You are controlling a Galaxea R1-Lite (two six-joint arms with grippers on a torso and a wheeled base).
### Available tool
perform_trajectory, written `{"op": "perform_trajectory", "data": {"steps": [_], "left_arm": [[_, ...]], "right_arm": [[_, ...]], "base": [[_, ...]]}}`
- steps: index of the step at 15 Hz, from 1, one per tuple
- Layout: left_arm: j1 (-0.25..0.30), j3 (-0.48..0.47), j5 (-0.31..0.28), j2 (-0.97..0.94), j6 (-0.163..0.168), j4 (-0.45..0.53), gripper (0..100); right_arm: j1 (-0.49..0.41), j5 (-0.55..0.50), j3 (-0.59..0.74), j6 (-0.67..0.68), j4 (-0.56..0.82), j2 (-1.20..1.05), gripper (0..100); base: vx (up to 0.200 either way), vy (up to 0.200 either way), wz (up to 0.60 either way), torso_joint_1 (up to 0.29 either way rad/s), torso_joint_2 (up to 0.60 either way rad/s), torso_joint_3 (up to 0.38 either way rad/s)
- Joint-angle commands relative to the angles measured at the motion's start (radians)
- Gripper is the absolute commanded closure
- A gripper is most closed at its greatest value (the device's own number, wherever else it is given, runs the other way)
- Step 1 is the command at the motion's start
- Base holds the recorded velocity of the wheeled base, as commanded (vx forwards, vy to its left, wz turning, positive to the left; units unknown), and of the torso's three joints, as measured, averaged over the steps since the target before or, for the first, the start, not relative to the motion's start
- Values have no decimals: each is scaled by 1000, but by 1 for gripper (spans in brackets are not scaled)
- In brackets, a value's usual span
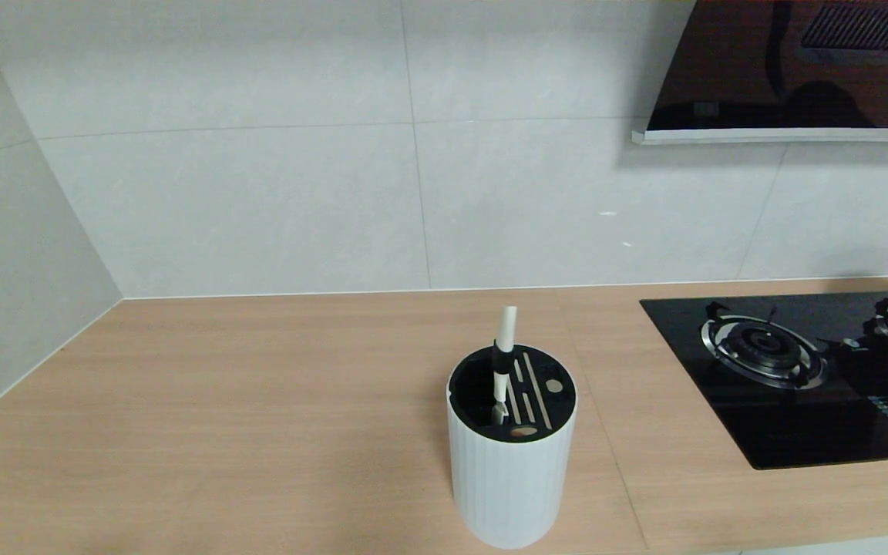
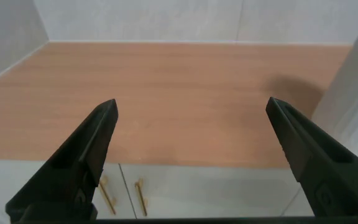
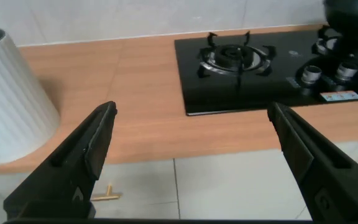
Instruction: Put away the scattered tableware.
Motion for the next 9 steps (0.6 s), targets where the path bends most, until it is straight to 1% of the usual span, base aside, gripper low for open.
{"op": "perform_trajectory", "data": {"steps": [1, 9], "left_arm": [[0, 2, 1, 2, -2, 0, 0], [0, 2, 2, 2, -5, 0, 0]], "right_arm": [[0, 24, 3, -8, 3, 2, 0], [0, 23, 3, 0, 2, 2, 0]], "base": [[0, 0, 0, 0, 0, 0], [0, 0, 0, 0, 0, 0]]}}
